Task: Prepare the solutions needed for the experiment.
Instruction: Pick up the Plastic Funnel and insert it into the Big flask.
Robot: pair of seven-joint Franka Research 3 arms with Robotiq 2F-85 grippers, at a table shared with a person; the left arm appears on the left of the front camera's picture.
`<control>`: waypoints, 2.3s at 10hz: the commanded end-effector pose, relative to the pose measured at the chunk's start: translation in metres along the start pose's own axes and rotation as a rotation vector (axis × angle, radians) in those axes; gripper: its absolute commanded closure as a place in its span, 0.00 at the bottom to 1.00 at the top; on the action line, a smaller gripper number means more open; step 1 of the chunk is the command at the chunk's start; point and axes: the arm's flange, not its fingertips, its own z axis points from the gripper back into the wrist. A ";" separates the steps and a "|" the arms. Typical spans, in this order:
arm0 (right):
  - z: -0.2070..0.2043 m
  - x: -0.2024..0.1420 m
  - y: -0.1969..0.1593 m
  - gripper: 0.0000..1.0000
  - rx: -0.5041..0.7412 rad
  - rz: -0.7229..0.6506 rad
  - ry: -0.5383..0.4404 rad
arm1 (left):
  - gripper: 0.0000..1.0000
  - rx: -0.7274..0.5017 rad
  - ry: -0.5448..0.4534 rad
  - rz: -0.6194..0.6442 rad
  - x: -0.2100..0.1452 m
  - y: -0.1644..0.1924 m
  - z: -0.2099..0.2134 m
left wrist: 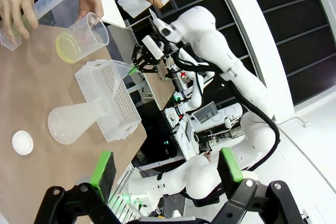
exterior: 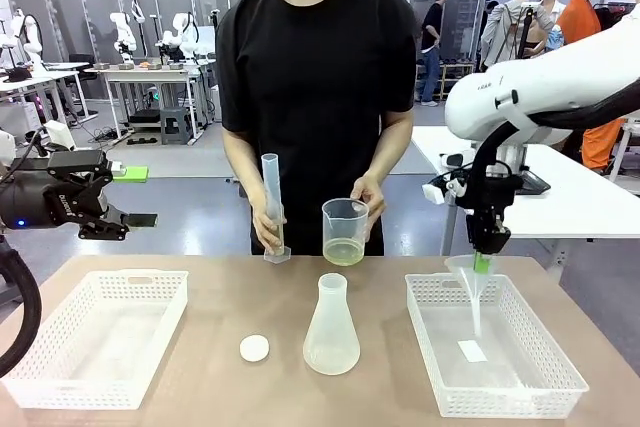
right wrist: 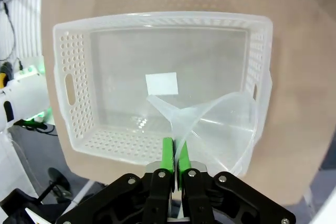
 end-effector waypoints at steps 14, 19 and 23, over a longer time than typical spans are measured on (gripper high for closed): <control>0.081 0.054 0.139 1.00 -0.626 -0.163 0.186 | 0.00 -0.006 0.000 0.000 0.000 -0.001 -0.003; 0.081 0.054 0.139 1.00 -0.626 -0.163 0.186 | 0.00 -0.006 0.000 0.000 0.000 -0.001 -0.003; 0.073 0.102 0.173 0.96 -0.684 0.062 0.040 | 0.00 -0.006 0.000 0.000 0.000 -0.001 -0.003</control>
